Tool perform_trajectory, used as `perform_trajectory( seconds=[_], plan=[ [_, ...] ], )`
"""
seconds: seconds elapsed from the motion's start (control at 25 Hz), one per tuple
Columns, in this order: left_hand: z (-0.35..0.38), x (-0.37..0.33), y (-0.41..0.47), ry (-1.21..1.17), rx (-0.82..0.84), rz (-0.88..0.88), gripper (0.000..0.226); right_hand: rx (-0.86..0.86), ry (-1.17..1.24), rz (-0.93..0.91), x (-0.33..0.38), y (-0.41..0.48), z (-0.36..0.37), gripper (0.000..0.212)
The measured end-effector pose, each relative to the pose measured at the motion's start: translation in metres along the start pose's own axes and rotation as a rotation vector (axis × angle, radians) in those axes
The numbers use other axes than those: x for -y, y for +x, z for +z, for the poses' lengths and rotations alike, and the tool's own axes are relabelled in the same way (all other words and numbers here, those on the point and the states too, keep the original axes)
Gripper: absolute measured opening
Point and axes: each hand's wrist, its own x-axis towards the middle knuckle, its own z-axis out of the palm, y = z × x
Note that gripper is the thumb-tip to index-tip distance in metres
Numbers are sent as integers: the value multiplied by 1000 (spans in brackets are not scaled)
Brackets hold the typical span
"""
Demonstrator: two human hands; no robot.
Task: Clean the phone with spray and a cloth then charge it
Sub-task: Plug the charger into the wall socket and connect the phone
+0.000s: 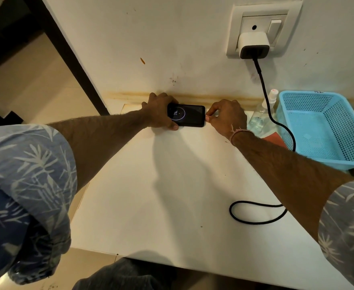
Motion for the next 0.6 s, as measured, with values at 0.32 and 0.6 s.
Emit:
perform_trajectory(
  seconds=[0.32, 0.6],
  plan=[
    [0, 0, -1, 3, -5, 0, 78, 8, 10, 20, -1, 1, 1, 12],
    [-1, -2, -1, 4, -4, -3, 78, 7, -1, 20, 0, 1, 1, 12]
  ],
)
